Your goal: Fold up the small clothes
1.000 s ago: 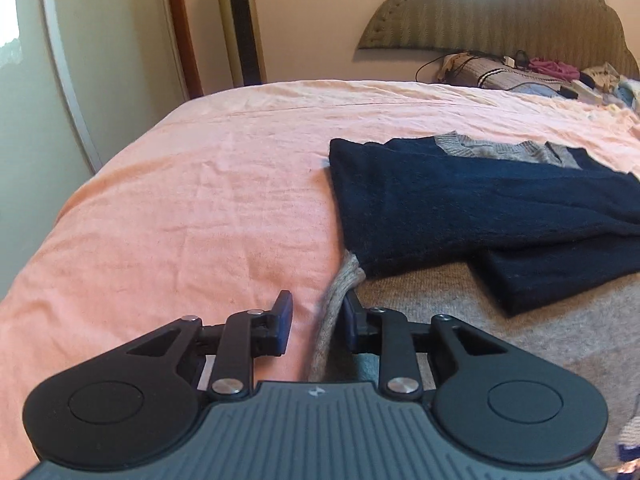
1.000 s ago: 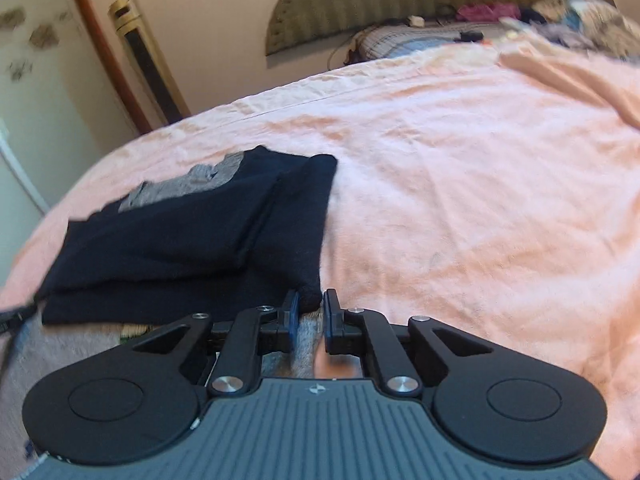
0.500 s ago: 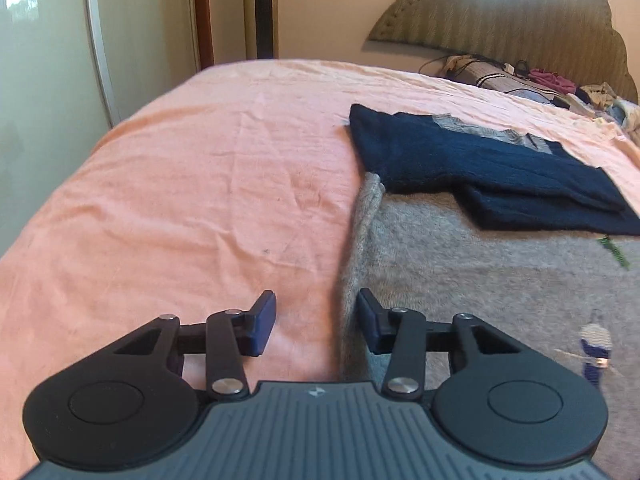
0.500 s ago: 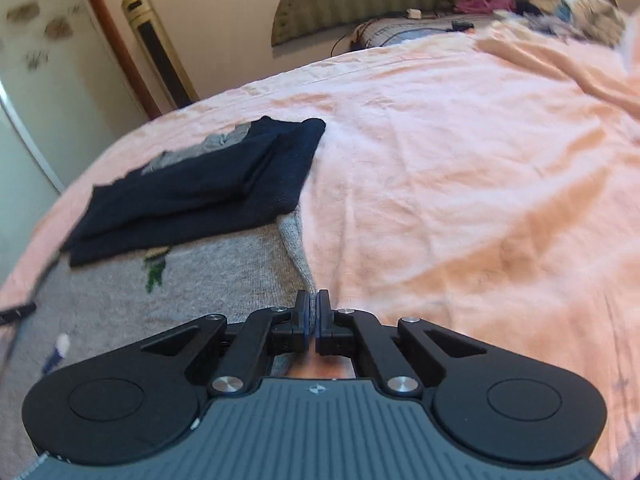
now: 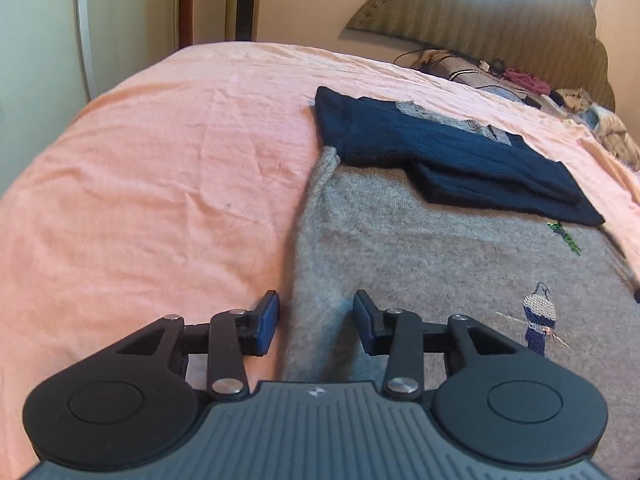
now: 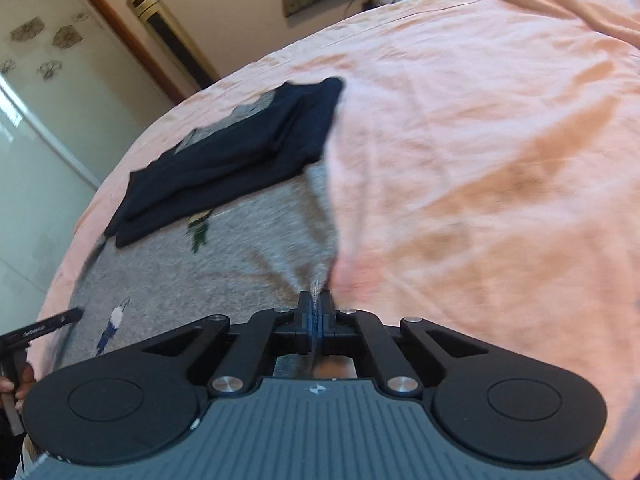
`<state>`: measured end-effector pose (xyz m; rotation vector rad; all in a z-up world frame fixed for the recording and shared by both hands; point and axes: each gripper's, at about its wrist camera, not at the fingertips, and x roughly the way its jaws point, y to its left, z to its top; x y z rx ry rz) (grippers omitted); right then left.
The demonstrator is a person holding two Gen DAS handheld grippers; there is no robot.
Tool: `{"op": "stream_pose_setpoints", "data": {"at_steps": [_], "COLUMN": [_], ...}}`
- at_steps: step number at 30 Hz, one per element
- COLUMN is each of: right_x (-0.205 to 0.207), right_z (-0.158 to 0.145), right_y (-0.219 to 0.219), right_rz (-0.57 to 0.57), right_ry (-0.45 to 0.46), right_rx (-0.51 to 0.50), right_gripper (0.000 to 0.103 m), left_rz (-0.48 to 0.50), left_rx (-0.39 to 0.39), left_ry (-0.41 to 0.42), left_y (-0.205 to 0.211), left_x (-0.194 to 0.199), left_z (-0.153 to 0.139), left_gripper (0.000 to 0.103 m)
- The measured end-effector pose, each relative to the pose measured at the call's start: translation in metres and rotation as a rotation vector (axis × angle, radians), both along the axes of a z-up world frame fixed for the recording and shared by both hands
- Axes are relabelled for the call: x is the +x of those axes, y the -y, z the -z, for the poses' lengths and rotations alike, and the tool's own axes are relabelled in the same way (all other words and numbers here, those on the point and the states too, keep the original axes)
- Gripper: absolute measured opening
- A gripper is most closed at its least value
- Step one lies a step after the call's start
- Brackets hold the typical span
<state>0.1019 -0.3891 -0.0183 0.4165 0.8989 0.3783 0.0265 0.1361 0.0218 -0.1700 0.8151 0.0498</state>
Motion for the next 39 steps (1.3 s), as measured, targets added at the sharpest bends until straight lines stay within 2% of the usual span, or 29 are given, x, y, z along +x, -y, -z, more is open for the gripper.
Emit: {"op": "stream_pose_setpoints", "data": {"at_steps": [3, 4, 5, 6, 7, 8, 10, 11, 12, 13, 14, 15, 16, 19, 21, 22, 23, 24, 25, 26, 27, 29, 30, 31, 32, 34, 37, 39], "right_x": [-0.004, -0.006, -0.009, -0.014, -0.019, -0.023, -0.027, -0.027, -0.025, -0.025, -0.027, -0.030, -0.034, -0.037, -0.039, -0.041, -0.044, -0.048, -0.052, -0.056, -0.058, -0.061, -0.060, -0.058, -0.058, -0.061, -0.063, -0.067], "right_z": [0.004, 0.004, 0.003, 0.001, -0.001, -0.001, 0.001, 0.001, 0.002, 0.002, -0.001, -0.005, -0.008, 0.000, 0.003, 0.003, 0.003, 0.002, 0.001, 0.002, 0.003, 0.005, 0.005, 0.008, 0.009, 0.005, 0.011, 0.014], "right_y": [-0.003, -0.005, -0.006, -0.006, -0.007, -0.008, -0.014, -0.017, -0.019, -0.016, -0.012, -0.006, 0.002, 0.013, 0.013, 0.013, 0.013, 0.013, 0.014, 0.014, 0.012, 0.005, 0.001, -0.001, -0.001, 0.008, 0.036, 0.034], "right_rz": [0.002, 0.004, -0.002, -0.017, -0.035, -0.047, -0.070, -0.073, -0.070, -0.070, -0.061, -0.053, -0.046, -0.034, -0.012, 0.005, 0.006, -0.004, -0.018, -0.033, -0.048, -0.081, -0.086, -0.090, -0.092, -0.074, -0.023, -0.024], "right_ry": [-0.006, -0.029, -0.050, -0.051, -0.047, -0.052, -0.049, -0.041, -0.055, -0.041, -0.030, -0.012, -0.004, -0.024, -0.023, -0.030, -0.041, -0.049, -0.055, -0.069, -0.091, -0.095, -0.095, -0.111, -0.098, -0.075, -0.082, -0.076], "right_rx": [0.047, 0.065, 0.085, 0.105, 0.119, 0.131, 0.129, 0.105, 0.074, 0.069, 0.050, 0.036, 0.041, 0.038, 0.066, 0.071, 0.082, 0.102, 0.125, 0.150, 0.168, 0.176, 0.163, 0.151, 0.148, 0.116, 0.169, 0.186], "right_gripper": [0.006, 0.008, 0.017, 0.023, 0.036, 0.041, 0.040, 0.022, 0.009, 0.007, 0.007, 0.007, 0.007, 0.006, 0.007, 0.008, 0.015, 0.020, 0.031, 0.037, 0.037, 0.035, 0.029, 0.009, 0.008, 0.008, 0.005, 0.005], "left_rz": [0.014, 0.019, 0.032, 0.046, 0.052, 0.044, 0.026, 0.015, 0.006, -0.003, -0.005, -0.005, -0.009, -0.019, -0.023, -0.030, -0.031, -0.024, -0.012, -0.002, 0.002, -0.001, -0.001, 0.000, -0.002, -0.010, -0.010, -0.009], "left_rx": [-0.019, -0.032, -0.057, -0.090, -0.116, -0.124, -0.104, -0.088, -0.060, -0.029, -0.029, -0.063, -0.082, -0.084, -0.146, -0.185, -0.224, -0.263, -0.304, -0.335, -0.355, -0.335, -0.303, -0.274, -0.243, -0.209, -0.254, -0.272], "left_ry": [0.013, 0.005, -0.002, -0.007, -0.007, -0.001, 0.016, 0.021, 0.023, 0.015, 0.000, -0.007, -0.005, -0.011, 0.003, -0.004, -0.011, -0.013, -0.009, -0.003, 0.005, 0.018, 0.031, 0.034, 0.027, -0.024, -0.036, -0.025], "left_y": [-0.003, -0.003, -0.003, -0.003, -0.004, -0.004, 0.002, 0.006, 0.011, 0.014, 0.014, 0.009, 0.004, -0.010, -0.020, -0.023, -0.026, -0.028, -0.028, -0.028, -0.026, -0.018, -0.011, -0.006, -0.002, -0.002, -0.017, -0.021], "left_x": [-0.008, -0.011, -0.013, -0.017, -0.020, -0.022, -0.022, -0.020, -0.018, -0.016, -0.014, -0.015, -0.018, -0.027, -0.036, -0.040, -0.045, -0.050, -0.057, -0.063, -0.067, -0.070, -0.069, -0.067, -0.064, -0.057, -0.060, -0.064], "left_z": [0.002, 0.000, -0.001, -0.001, 0.000, 0.001, 0.003, 0.003, 0.003, 0.002, 0.000, -0.002, -0.003, 0.004, 0.005, 0.004, 0.003, 0.002, 0.002, 0.002, 0.002, 0.004, 0.005, 0.004, 0.003, 0.002, 0.007, 0.008], "left_gripper": [0.041, 0.047, 0.052, 0.065, 0.070, 0.070, 0.069, 0.068, 0.056, 0.025, 0.010, 0.005, 0.005, 0.005, 0.006, 0.009, 0.013, 0.027, 0.047, 0.057, 0.070, 0.071, 0.070, 0.069, 0.065, 0.008, 0.008, 0.008]}}
